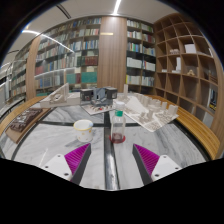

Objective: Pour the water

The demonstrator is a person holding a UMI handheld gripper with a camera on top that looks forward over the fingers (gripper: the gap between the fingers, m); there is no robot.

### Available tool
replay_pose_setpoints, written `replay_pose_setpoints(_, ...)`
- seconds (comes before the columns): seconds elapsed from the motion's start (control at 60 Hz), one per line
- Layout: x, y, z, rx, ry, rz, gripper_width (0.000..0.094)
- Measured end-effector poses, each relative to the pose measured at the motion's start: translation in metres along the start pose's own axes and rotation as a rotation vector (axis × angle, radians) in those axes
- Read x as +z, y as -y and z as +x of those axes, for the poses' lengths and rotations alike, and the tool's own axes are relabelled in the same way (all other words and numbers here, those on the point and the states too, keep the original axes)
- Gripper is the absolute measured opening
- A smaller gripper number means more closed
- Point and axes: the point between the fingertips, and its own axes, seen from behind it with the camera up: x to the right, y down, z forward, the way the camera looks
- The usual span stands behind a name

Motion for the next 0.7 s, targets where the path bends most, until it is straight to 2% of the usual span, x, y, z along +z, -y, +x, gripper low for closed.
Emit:
replay_pose_setpoints(0.283, -0.120, -0.019, -0.019, -0.005, -0.012, -0.007, 0.0857)
replay_pose_setpoints(0.7, -0.161, -0.014, -0.024, -0.004, -0.006, 0.016, 0.0856)
